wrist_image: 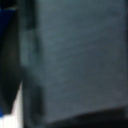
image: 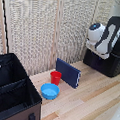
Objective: Please move the gripper into proximity with the fryer handle. Once close enough, gingerly grasp the handle and gently tug the fryer basket open in your direction.
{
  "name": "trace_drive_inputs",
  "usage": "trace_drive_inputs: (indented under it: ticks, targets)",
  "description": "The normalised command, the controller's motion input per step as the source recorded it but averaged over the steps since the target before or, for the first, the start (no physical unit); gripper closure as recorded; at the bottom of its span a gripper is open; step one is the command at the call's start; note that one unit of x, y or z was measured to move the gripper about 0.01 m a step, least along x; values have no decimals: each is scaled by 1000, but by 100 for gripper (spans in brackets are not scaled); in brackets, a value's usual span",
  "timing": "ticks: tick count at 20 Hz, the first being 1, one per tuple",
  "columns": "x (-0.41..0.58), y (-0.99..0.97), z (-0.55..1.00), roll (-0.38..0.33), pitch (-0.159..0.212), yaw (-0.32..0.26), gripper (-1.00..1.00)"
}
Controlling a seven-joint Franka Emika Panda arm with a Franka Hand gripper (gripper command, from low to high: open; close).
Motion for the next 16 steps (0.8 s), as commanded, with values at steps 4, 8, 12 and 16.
trace_drive_inputs:
  ticks: [4, 8, 12, 16]
  targets:
    - [0, 476, 136, 54, 74, -78, 100]
    - [29, 534, 183, 259, 125, -53, 100]
    - [146, 556, 78, 310, 160, -45, 100]
    - [169, 559, 79, 312, 144, -57, 100]
